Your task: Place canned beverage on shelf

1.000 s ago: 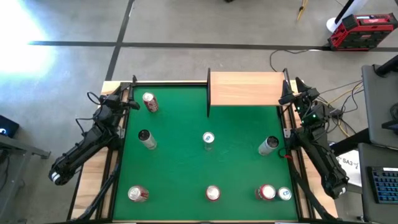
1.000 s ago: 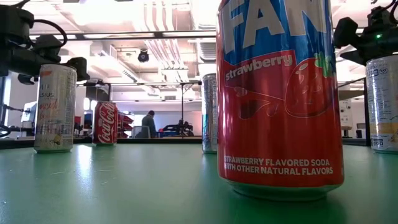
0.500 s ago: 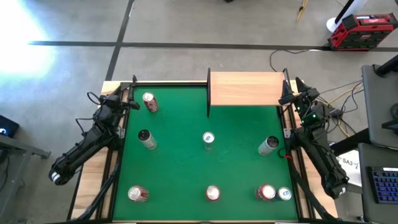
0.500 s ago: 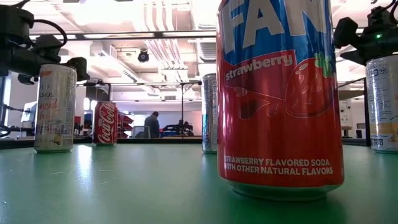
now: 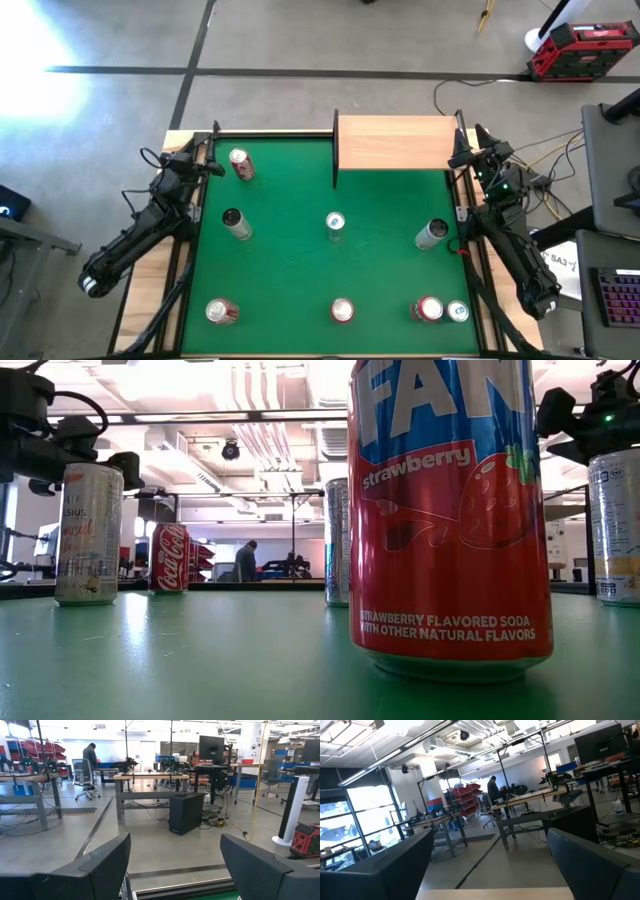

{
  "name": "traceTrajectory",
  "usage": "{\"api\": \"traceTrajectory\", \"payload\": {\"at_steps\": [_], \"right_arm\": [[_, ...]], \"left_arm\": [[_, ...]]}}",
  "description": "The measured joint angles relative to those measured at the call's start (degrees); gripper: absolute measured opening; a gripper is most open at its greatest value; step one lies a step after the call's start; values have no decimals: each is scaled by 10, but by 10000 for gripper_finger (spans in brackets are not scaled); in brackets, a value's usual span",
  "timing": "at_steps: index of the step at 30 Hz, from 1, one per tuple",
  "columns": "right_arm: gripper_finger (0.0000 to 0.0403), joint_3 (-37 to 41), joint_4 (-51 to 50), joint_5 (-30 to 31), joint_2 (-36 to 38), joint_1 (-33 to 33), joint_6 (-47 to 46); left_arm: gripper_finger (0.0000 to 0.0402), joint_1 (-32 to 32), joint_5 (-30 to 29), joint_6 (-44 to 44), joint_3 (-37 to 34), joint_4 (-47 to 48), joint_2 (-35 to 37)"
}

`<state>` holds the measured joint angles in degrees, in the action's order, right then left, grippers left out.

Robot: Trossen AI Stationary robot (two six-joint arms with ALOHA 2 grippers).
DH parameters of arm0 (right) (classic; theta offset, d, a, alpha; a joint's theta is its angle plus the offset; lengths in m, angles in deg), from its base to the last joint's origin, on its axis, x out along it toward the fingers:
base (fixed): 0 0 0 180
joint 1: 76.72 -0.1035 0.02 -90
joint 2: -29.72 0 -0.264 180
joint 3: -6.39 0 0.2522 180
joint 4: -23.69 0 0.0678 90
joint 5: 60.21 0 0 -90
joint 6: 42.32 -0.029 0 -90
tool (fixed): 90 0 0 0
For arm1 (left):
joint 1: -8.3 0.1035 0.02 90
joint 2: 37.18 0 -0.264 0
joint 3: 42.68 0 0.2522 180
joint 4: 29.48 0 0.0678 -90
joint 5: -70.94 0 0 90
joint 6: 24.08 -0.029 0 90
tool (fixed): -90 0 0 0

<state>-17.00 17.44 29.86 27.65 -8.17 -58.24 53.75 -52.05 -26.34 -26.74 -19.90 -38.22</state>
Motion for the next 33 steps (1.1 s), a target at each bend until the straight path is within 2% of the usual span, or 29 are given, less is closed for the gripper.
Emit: {"api": "traceTrajectory", "payload": {"at_steps": [19, 21, 27, 30, 33], "right_arm": [[382, 0, 9, -2, 0, 0, -2], [382, 0, 5, -26, 0, 0, -2], [382, 0, 1, -161, 0, 0, -53], [382, -11, -20, -186, -4, 0, -81], [382, -56, -77, -199, -22, 0, -92]], "left_arm": [[293, 0, 0, 0, 0, 0, 0], [293, 0, 0, 0, 0, 0, 0], [293, 0, 0, 0, 0, 0, 0], [293, 0, 0, 0, 0, 0, 0], [293, 0, 0, 0, 0, 0, 0]]}}
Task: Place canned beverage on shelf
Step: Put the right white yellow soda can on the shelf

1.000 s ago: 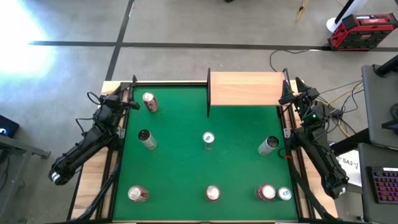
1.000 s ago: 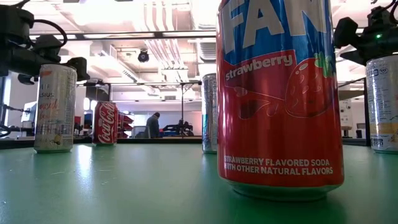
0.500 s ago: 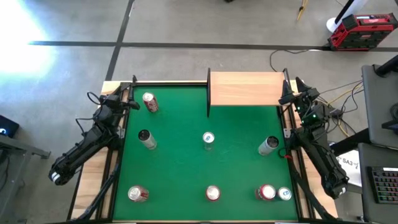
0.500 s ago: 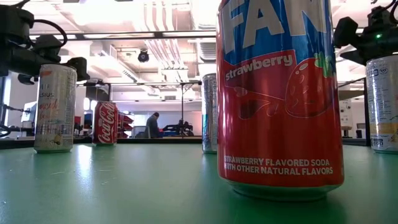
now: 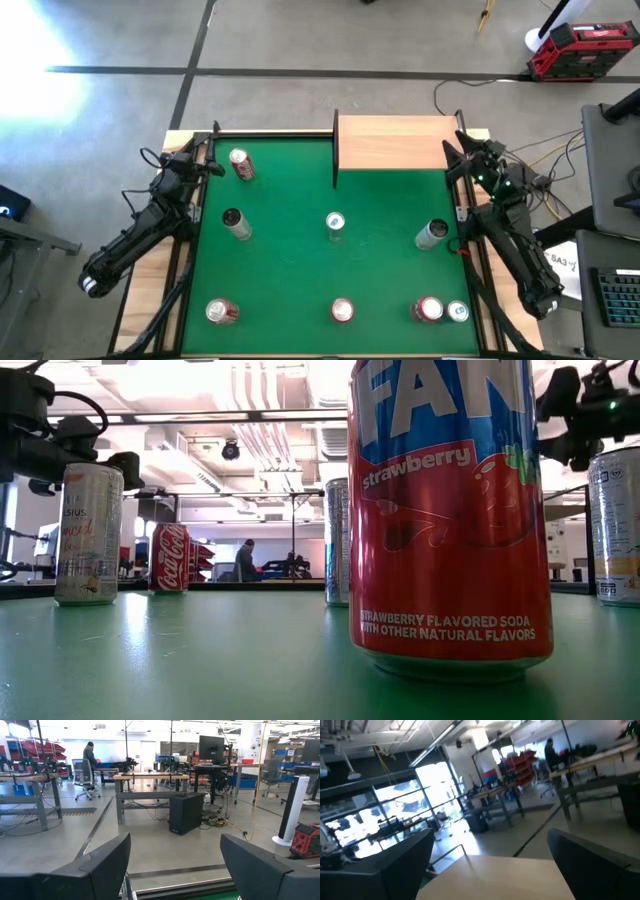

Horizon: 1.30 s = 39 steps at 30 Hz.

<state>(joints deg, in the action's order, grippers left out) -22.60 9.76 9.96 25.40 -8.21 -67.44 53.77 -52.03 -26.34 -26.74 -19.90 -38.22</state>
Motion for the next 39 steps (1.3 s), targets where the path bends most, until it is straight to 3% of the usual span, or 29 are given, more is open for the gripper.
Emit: {"api": "traceTrajectory", "payload": {"at_steps": [6, 15, 18, 24, 32, 39], "right_arm": [[382, -158, -181, -67, -96, 0, 32], [382, -394, -660, -72, -301, 0, 145], [382, -438, -755, -72, -339, 0, 178], [382, -481, -803, -67, -345, -13, 148], [382, -468, -833, 61, -306, -19, 88], [382, -433, -810, -3, -308, -19, 82]], "left_arm": [[293, 0, 0, 0, 0, 0, 0], [293, 0, 0, 0, 0, 0, 0], [293, 0, 0, 0, 0, 0, 0], [293, 0, 0, 0, 0, 0, 0], [293, 0, 0, 0, 0, 0, 0], [293, 0, 0, 0, 0, 0, 0]]}}
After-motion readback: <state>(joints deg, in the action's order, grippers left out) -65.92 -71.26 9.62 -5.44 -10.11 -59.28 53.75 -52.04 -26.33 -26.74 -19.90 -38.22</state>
